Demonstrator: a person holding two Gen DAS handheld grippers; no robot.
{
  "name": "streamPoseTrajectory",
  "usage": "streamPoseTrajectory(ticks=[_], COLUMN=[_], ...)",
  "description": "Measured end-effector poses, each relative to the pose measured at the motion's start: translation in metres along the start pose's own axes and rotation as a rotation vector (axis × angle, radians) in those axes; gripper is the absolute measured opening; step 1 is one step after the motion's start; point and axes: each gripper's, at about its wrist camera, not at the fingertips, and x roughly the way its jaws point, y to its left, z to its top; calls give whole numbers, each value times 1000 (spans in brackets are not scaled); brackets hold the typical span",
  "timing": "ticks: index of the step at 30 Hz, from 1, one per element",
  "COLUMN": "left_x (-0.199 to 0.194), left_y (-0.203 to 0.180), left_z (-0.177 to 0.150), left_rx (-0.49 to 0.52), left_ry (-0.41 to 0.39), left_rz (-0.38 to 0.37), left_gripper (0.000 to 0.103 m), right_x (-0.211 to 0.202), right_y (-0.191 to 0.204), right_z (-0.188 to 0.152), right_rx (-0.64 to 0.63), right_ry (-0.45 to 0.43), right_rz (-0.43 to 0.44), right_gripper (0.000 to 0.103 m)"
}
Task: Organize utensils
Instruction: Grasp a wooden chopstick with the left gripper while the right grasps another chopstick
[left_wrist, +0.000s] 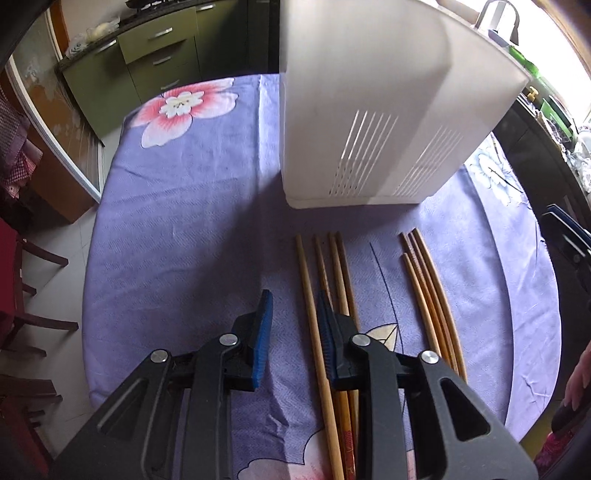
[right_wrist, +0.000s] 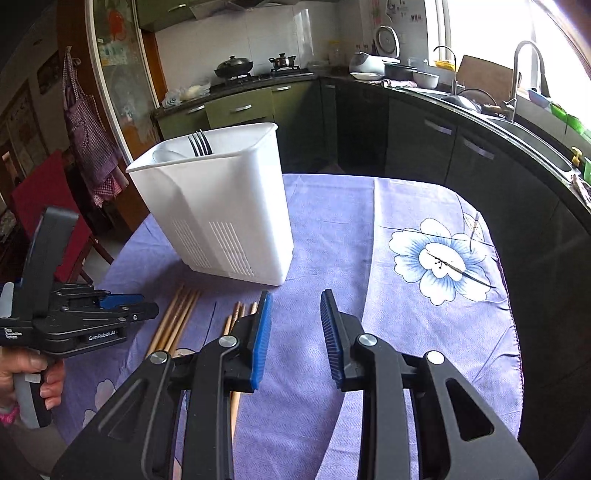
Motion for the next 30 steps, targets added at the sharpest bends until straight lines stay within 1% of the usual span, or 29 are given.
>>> streamPoseTrajectory(ticks=[2, 6, 12, 15, 16, 18, 25, 30], left_x=[5, 11, 17, 18, 18, 17, 13, 13], left_y=[-1, -4, -10, -10, -8, -4, 15, 20], left_z=[0, 0, 1, 0, 0, 1, -4, -5], left_rx=[-5, 0, 8, 16, 13, 14, 20, 21], left_ry=[17, 32, 59, 56, 56, 58, 61, 50], left_rz=[-7, 15, 24, 35, 32, 22, 41, 45], left_gripper=[20, 16, 16, 12, 8, 7, 6, 7], right_x=[-1, -2, 3, 7, 10, 18, 71, 93], right_y=[-2, -2, 3, 6, 7, 10, 22, 34], right_z=[1, 3, 2, 1, 1, 0, -2, -4], right_rx=[4, 8, -5, -18, -23, -27, -15, -53], right_ry=[-3, -2, 17, 40, 51, 85, 287, 349], right_rz=[3, 8, 10, 7, 7, 24, 111, 82], right_gripper=[27, 27, 27, 27, 27, 27, 27, 27])
